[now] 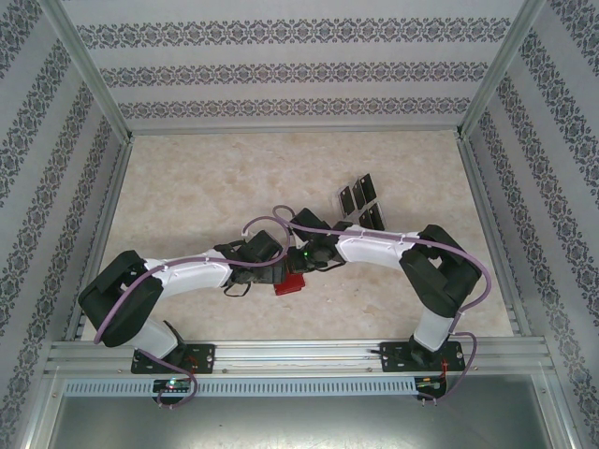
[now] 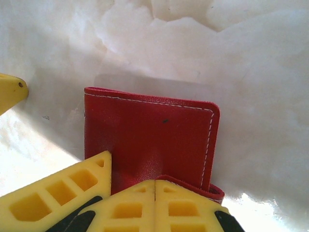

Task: Put the credit cards into the card holder

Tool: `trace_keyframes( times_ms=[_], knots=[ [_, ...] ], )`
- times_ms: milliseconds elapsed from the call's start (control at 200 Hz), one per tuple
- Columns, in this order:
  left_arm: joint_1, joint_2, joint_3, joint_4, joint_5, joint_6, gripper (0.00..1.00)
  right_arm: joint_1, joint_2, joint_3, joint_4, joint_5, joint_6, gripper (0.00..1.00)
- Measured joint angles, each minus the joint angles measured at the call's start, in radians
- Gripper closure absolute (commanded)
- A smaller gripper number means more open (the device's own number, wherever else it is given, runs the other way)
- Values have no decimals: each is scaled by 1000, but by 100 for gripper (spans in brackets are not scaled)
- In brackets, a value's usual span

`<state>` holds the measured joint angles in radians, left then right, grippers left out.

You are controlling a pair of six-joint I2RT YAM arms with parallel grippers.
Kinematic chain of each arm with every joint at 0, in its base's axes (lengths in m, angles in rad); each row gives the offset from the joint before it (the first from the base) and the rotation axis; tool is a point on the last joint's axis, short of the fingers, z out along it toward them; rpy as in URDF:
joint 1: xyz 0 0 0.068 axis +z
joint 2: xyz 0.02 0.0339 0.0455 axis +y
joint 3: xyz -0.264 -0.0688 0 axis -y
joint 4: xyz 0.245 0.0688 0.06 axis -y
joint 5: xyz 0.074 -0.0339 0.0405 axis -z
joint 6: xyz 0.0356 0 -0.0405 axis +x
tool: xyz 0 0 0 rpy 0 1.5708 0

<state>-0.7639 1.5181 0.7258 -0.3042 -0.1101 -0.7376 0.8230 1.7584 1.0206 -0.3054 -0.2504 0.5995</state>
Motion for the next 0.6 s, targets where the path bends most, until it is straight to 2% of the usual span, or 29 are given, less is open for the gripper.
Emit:
trace_keyframes(
  times_ms=[600],
  knots=[
    [0, 0, 0, -1, 0, 0, 0, 19, -26, -16, 3, 34, 8, 100]
  ],
)
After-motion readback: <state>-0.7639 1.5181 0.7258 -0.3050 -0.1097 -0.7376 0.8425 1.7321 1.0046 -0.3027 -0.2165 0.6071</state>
